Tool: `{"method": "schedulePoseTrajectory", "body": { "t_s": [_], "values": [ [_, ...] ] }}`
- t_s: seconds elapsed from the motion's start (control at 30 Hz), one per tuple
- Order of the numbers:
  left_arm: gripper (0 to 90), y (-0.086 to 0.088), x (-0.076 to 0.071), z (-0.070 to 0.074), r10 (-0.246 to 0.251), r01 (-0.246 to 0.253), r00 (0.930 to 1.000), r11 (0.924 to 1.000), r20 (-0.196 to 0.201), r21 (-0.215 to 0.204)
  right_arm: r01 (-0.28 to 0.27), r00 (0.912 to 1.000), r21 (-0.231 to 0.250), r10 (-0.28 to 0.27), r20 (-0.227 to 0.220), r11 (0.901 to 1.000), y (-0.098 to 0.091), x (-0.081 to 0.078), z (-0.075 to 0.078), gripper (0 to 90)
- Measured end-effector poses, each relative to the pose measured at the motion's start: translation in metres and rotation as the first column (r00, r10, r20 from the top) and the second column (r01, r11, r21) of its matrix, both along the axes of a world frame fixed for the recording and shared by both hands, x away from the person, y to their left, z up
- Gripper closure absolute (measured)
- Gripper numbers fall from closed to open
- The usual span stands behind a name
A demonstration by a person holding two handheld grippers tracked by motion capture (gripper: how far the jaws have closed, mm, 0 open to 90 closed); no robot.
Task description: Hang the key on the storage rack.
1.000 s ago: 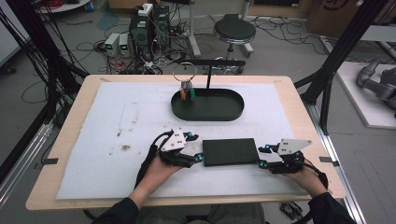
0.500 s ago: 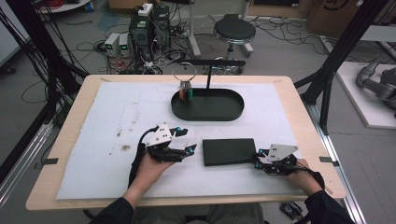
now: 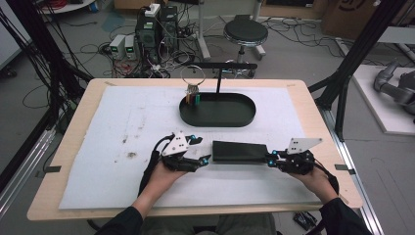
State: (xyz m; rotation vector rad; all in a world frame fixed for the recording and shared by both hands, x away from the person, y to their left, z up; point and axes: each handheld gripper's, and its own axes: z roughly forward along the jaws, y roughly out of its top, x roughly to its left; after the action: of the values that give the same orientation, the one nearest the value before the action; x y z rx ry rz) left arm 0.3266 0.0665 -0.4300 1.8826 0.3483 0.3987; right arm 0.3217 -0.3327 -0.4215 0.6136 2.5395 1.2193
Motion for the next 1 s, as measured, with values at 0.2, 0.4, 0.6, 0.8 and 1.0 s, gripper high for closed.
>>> {"method": "schedulePoseTrajectory", "body": {
  "t_s": [0.2,0.4,0.6,0.8,1.0],
  "values": [
    [33.8,-0.02,0.0,-0.007,-0.034,0.027,0.9978,0.9929,0.057,0.116,0.022,0.9993,0.053,-0.021,-0.03,0.9984,-0.002,0.005,0.004,80.9],
    [38.0,-0.031,0.008,-0.01,-0.053,0.034,0.9927,0.9844,0.108,0.173,0.033,0.9983,0.075,-0.029,-0.051,0.9967,-0.003,0.007,0.005,80.9],
    [59.6,-0.036,0.012,-0.012,-0.109,0.076,0.9805,0.9769,0.163,0.2,0.037,0.9978,0.089,-0.031,-0.059,0.9954,-0.004,0.009,0.006,80.1],
    [72.8,-0.032,0.015,-0.007,-0.133,0.1,0.9742,0.9793,0.183,0.176,0.044,0.9987,0.118,-0.04,-0.032,0.9921,-0.006,0.008,0.008,71.3],
    [75.6,-0.02,0.018,0.005,-0.122,0.114,0.9845,0.991,0.126,0.07,0.058,0.998,0.19,-0.062,0.013,0.9801,-0.014,0.005,0.015,57.2]
  ]
}}
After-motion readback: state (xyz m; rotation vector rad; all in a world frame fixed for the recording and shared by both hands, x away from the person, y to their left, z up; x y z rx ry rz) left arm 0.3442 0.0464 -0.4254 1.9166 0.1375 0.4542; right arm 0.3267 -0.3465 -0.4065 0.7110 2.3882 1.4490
